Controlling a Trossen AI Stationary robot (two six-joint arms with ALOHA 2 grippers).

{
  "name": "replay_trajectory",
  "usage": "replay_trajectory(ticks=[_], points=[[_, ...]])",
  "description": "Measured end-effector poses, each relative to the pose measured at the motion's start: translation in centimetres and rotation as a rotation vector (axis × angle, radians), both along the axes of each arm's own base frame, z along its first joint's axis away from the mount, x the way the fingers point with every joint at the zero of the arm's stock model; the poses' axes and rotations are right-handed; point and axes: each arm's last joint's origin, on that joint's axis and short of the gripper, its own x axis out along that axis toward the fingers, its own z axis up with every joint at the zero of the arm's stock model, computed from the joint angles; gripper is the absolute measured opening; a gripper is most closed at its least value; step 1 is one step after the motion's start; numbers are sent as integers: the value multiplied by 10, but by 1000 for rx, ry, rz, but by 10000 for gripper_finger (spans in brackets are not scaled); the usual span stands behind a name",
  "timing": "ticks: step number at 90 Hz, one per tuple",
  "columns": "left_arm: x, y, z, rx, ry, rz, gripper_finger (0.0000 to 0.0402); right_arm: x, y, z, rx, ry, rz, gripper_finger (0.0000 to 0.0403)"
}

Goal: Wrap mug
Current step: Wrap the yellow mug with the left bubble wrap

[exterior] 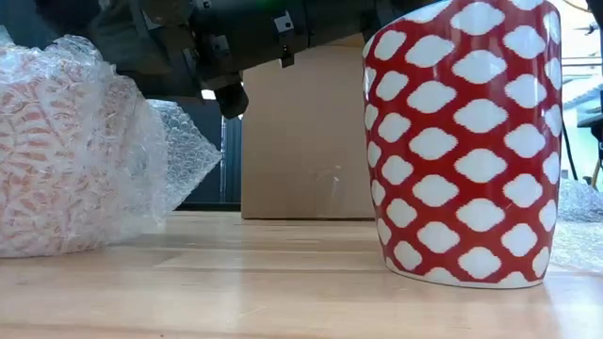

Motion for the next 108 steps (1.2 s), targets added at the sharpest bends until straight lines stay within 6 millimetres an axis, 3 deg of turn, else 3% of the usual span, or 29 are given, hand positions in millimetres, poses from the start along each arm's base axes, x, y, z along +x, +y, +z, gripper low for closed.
replay_trajectory(ticks=[19,40,66,108], points=[[-18,-24,3,-34,-13,-150,171,0,0,0,0,0,0,132],[-29,-38,1,149,-123,-186,171,0,0,0,0,0,0,132],[-16,-46,-20,330,-123,-256,171,0,0,0,0,-1,-1,132],[19,-40,-60,256,113,-222,171,0,0,3,1,-4,3,132]])
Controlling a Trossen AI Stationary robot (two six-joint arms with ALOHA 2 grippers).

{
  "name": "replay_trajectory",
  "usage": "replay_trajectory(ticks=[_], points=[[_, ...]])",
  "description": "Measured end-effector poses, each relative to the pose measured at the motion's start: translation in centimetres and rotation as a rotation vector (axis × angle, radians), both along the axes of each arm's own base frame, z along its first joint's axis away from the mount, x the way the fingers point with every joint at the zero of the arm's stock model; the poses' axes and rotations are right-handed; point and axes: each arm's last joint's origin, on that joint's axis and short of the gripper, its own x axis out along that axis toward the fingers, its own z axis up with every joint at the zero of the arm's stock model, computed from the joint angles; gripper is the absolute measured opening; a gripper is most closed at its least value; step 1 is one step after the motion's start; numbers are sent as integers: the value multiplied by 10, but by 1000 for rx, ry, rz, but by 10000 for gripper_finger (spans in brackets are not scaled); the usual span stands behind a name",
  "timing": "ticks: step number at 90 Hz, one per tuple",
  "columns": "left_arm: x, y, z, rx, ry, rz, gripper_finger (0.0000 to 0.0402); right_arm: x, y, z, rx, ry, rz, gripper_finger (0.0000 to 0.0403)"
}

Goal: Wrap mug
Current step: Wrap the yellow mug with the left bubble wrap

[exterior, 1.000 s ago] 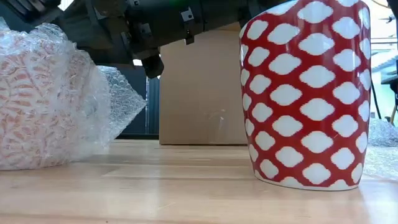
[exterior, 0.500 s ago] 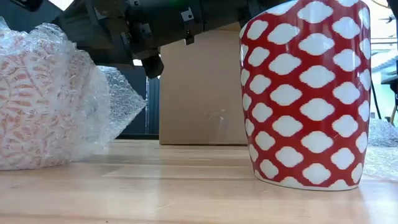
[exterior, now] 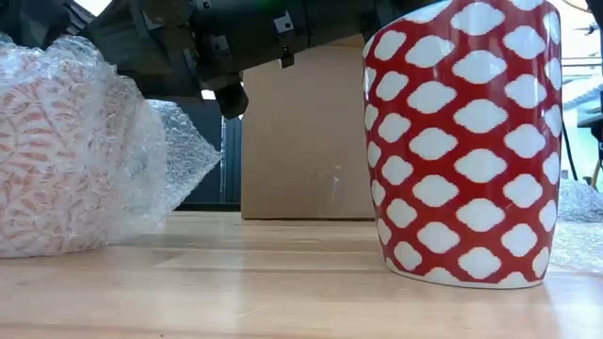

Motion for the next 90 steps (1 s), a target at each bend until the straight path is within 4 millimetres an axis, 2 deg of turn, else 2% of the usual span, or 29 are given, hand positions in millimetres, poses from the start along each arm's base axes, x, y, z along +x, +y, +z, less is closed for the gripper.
replay_trajectory(ticks=[20,36,56,68,90], points=[[15,-1,-17,-19,31,27,171,-7,-3,22,-10,29,2,132],[20,3,-18,-38,30,40,171,-21,-7,48,-19,110,-6,132],[21,3,-18,-48,15,42,171,-41,-16,64,-89,268,-63,132],[22,3,-18,-50,11,43,171,-46,-24,57,-178,349,-179,132],[22,2,-18,-57,4,42,171,-27,-40,36,-155,301,-236,132]])
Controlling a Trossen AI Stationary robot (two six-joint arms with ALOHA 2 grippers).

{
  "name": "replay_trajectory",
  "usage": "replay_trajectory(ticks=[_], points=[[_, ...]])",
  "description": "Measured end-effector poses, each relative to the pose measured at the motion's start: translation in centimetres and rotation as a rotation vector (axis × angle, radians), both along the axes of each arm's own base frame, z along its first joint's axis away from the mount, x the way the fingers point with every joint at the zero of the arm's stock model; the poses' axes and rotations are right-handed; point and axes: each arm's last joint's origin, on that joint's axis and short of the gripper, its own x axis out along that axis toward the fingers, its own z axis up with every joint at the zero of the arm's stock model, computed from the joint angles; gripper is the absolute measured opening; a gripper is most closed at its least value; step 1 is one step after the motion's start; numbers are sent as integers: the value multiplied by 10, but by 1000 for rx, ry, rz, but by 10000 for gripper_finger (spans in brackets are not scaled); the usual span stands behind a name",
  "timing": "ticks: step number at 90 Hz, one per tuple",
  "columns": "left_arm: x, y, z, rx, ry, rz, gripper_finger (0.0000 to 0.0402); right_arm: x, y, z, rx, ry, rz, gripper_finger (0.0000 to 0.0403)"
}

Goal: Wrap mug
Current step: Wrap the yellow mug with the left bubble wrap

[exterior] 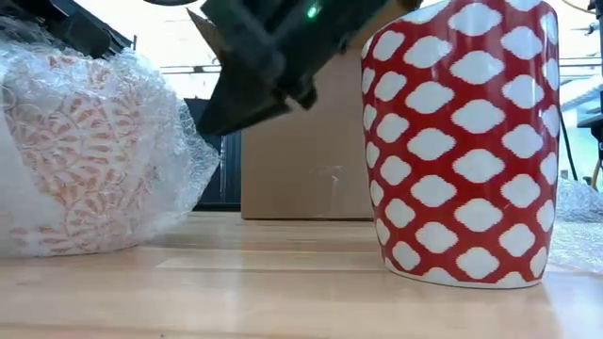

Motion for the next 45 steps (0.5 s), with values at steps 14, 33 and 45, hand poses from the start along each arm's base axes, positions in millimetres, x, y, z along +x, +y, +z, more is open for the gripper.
replay_trajectory(ticks=[14,33,45], points=[[0,0,0,-3,-5,-1,171,6,7,11,30,-109,86,132],[0,0,0,-6,-4,-1,171,7,23,4,98,-123,184,132],[1,0,0,-8,-5,2,171,11,29,-3,111,-151,188,132]])
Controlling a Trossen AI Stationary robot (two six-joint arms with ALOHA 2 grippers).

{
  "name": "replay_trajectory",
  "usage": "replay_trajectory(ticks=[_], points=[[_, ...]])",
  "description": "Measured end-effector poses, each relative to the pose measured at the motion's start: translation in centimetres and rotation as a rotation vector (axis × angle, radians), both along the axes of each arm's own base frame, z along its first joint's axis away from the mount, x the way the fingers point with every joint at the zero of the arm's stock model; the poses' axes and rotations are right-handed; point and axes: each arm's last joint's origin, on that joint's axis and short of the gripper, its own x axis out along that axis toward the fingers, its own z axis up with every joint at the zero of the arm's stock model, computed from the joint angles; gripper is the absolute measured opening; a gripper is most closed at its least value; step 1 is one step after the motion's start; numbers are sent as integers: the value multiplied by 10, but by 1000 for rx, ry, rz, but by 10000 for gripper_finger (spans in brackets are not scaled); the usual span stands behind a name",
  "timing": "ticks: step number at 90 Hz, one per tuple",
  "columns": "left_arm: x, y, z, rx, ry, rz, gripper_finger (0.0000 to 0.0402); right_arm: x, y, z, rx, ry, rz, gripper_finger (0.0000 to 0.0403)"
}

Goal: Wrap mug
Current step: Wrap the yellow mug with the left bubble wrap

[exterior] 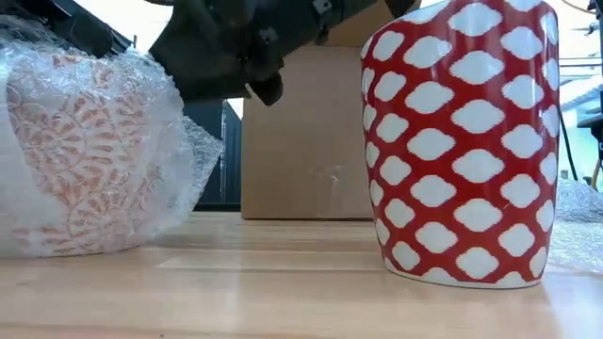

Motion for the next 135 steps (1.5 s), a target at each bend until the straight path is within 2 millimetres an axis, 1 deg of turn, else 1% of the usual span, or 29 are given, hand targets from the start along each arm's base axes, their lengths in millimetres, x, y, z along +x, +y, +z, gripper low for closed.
replay_trajectory(ticks=[19,26,38,52,64,69,73,82,92,107,117,135], points=[[2,2,1,-22,8,25,171,2,-1,-16,12,52,-52,126],[4,0,6,-26,12,31,171,1,2,-17,14,50,-47,122],[6,-1,27,-27,19,36,171,1,7,-15,-1,21,-29,116],[1,5,61,5,-5,68,171,0,9,-15,-11,21,-20,114],[-9,14,80,75,-15,114,171,0,9,-16,-10,18,-18,114],[-12,21,87,117,-27,167,171,1,9,-15,-8,14,-17,114],[-15,27,88,163,-24,222,171,1,9,-15,-6,8,-16,114],[-17,41,83,253,32,329,171,1,9,-15,-4,6,-15,114],[-10,47,69,239,87,366,171,1,9,-15,-3,5,-13,114],[-1,43,45,174,113,343,171,1,9,-15,-3,6,-12,114],[5,38,29,168,132,335,171,1,9,-15,-10,6,-8,114],[15,32,7,167,150,327,171,-3,9,-5,-32,4,14,114]])
